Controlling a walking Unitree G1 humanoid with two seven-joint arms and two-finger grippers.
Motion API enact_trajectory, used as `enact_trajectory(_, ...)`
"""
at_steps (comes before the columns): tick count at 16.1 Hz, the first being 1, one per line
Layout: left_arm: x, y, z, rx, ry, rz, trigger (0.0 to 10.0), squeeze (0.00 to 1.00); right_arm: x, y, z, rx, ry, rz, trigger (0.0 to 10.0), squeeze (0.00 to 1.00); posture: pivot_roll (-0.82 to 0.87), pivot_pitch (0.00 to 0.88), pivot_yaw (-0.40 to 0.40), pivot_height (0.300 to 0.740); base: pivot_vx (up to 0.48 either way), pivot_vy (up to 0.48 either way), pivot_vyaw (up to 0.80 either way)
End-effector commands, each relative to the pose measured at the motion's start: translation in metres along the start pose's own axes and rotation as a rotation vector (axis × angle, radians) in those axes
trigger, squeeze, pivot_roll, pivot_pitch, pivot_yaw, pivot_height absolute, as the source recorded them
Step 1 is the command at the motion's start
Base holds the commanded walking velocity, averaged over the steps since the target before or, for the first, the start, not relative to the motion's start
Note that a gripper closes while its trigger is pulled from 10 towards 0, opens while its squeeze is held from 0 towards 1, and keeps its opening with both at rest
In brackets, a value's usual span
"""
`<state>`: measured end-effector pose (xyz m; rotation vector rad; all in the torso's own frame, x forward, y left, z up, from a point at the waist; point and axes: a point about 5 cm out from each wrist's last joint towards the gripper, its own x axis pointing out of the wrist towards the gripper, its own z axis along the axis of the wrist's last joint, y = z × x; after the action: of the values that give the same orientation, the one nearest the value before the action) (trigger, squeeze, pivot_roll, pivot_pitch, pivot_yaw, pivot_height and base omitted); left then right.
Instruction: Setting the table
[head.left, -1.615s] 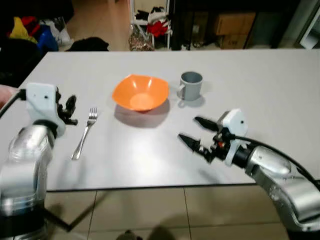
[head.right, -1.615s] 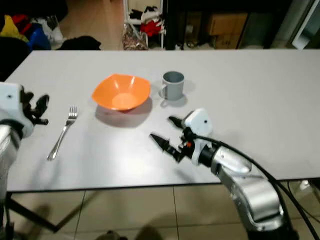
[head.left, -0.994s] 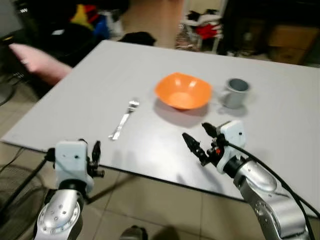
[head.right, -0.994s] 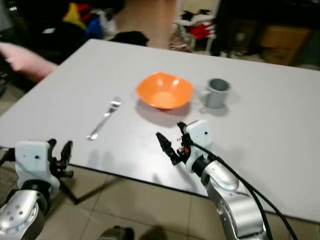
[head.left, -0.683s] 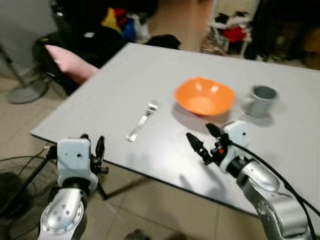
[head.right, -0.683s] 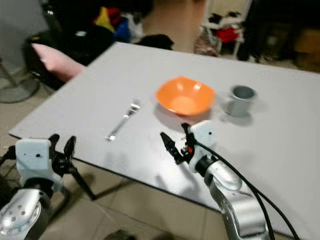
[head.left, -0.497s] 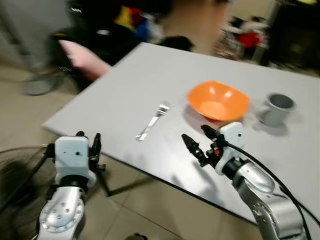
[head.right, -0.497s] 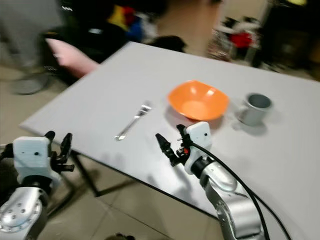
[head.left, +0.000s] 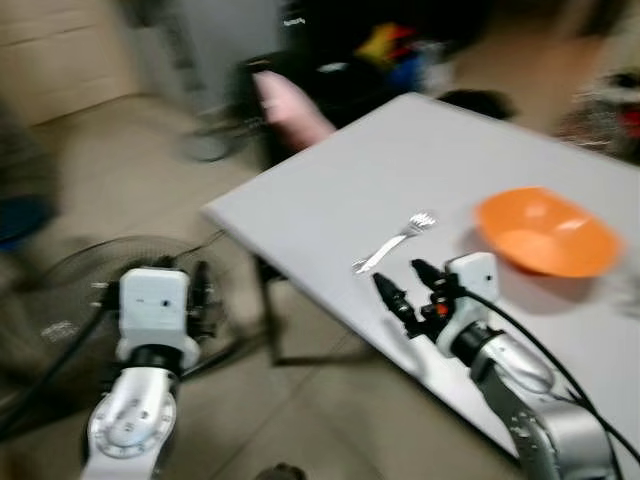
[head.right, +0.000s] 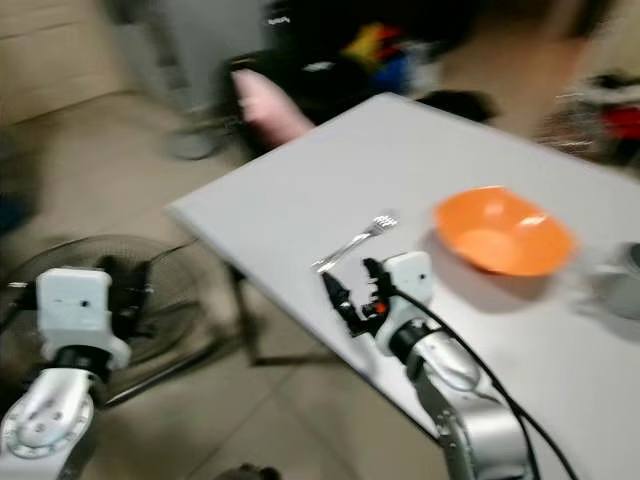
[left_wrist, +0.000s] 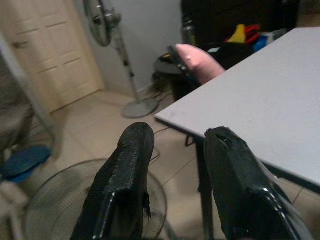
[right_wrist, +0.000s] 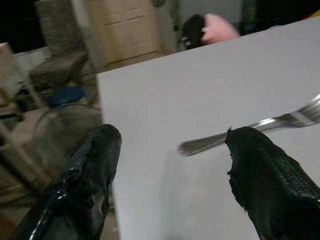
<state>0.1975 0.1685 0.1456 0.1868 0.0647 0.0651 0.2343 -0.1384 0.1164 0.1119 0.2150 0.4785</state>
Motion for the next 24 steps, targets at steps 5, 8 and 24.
enact_trajectory(5, -0.001, 0.005, 0.006, 0.035, -0.025, 0.005, 10.0, 0.0, 0.003, 0.004, 0.002, 0.042, -0.003, 0.032, 10.0, 0.0, -0.03, 0.0, 0.021, 0.74, 0.0, 0.0, 0.8)
enact_trajectory(8, -0.002, 0.004, 0.006, 0.044, -0.027, 0.007, 10.0, 0.0, 0.006, 0.004, 0.002, 0.053, 0.006, 0.056, 10.0, 0.0, -0.03, 0.0, 0.018, 0.74, 0.0, 0.0, 0.8)
enact_trajectory(24, 0.001, 0.015, 0.014, 0.022, -0.034, 0.052, 10.0, 0.0, 0.013, -0.002, 0.008, 0.093, -0.032, 0.037, 10.0, 0.0, -0.02, 0.0, 0.014, 0.74, 0.0, 0.11, 0.55)
